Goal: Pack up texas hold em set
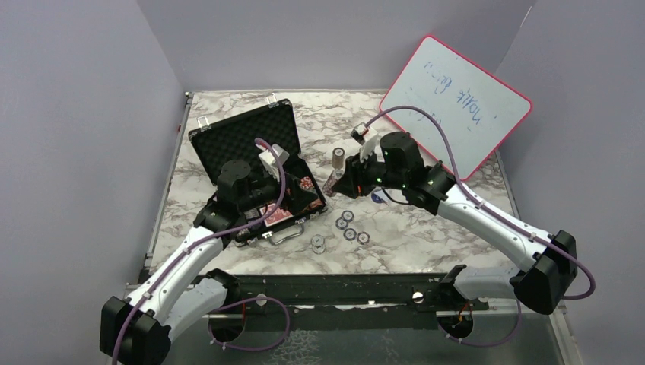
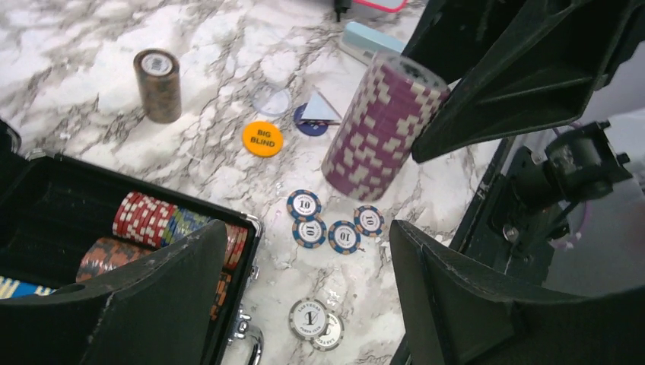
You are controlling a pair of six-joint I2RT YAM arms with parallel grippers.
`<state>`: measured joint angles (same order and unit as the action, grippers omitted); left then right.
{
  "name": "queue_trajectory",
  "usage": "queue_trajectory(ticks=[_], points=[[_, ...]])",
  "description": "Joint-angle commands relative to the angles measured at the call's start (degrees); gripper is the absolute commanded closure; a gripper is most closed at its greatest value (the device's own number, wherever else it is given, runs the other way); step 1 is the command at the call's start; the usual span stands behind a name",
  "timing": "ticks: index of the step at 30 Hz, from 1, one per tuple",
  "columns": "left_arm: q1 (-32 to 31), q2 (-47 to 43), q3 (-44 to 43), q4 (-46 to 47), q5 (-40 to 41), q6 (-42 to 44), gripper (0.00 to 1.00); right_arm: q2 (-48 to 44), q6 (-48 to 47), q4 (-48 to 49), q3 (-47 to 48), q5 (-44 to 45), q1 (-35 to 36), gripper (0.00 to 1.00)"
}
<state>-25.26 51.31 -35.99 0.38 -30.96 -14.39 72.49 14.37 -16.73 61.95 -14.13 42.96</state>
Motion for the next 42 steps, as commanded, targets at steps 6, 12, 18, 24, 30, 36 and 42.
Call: queue_trajectory(ticks=[6,12,18,24,30,36,42], points=[[-0.3,-3.3,0.8,5.4,-13.8,5.5,0.26,-1.8,-1.7,2.0,1.9,-24.0,0.0,0.69],[-0.3,0.5,-0.4,8.0,-28.5,-0.6,0.26,-0.7,-1.6,3.6,1.9,-29.9,0.0,0.69],[-0.4,1.2,-0.5,9.6,-31.1,-4.9,0.31,-0.3,-1.8,4.7,1.5,-31.2,0.0,0.69],[-1.0,1.7,0.9,12.2,-30.5,-8.5,0.4,0.3,-1.5,6.0,1.2,-33.4,0.0,0.69],[-3.0,3.0,2.4,12.5,-28.4,-10.2,0.41,0.7,-1.1,7.2,1.2,-35.1,0.0,0.69],[-3.3,1.7,2.3,12.8,-27.5,-9.1,0.64,1.0,-0.9,6.7,0.7,-34.8,0.0,0.69],[-3.4,0.3,2.8,12.8,-24.3,-8.9,0.94,0.5,0.5,7.7,-0.4,-33.2,0.0,0.65]])
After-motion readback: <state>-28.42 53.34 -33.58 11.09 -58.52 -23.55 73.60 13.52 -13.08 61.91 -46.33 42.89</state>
